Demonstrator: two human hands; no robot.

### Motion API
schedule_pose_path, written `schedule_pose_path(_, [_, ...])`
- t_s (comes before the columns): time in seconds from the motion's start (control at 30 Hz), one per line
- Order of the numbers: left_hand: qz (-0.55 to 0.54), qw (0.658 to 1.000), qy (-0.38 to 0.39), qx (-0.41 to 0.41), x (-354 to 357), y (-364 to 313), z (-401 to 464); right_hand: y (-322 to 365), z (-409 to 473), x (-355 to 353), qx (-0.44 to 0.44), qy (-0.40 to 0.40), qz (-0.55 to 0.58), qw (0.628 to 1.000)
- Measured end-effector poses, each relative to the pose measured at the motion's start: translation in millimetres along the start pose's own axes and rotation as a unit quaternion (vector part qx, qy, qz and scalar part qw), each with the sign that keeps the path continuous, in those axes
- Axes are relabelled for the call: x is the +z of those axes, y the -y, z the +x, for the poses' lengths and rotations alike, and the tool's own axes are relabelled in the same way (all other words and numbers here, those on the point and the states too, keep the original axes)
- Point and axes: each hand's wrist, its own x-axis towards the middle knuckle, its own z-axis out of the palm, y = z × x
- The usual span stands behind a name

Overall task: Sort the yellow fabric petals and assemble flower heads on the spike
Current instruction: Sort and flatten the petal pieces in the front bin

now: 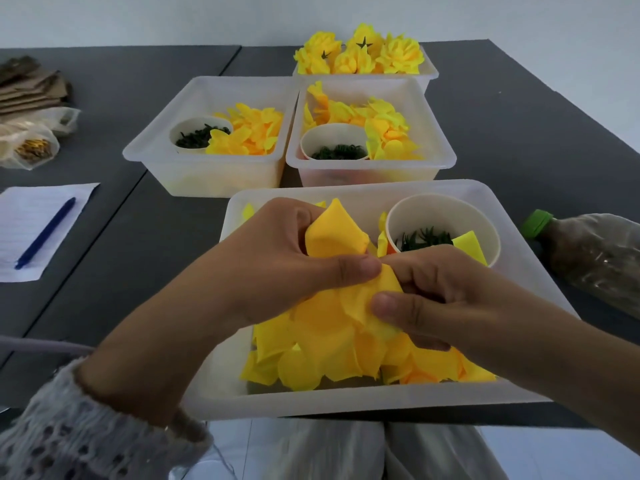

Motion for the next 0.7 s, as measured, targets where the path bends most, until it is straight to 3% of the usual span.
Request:
schedule_pose_path(0.27, [0.026, 0.999, -0.047, 0.006, 4.3, 5.0, 2.3, 1.3, 10.3, 1.0, 0.055, -0.097, -0.008, 0.994])
schedule_pose_path(0.4, [0.015, 0.987, -0.146, 0.065, 12.7, 6.3, -3.1, 3.4, 15.1, -3.3, 0.071, -0.173, -0.014, 0.982])
schedule_pose_path(0.47, [0.08, 0.974, -0.174, 0.124, 13.8, 5.8, -11.8, 5.9, 16.9, -3.9, 0.067, -0.196, -0.008, 0.978])
schedule_pose_path(0.57, [0.22, 0.946, -0.187, 0.145, 14.5, 6.8, -20.1, 2.9, 17.0, -4.2, 0.074, -0.209, -0.026, 0.975])
schedule_pose_path(0.7, [0.257, 0.932, -0.201, 0.158, 10.3, 3.0, -21.2, -0.5, 15.9, 1.2, 0.069, -0.208, -0.035, 0.975])
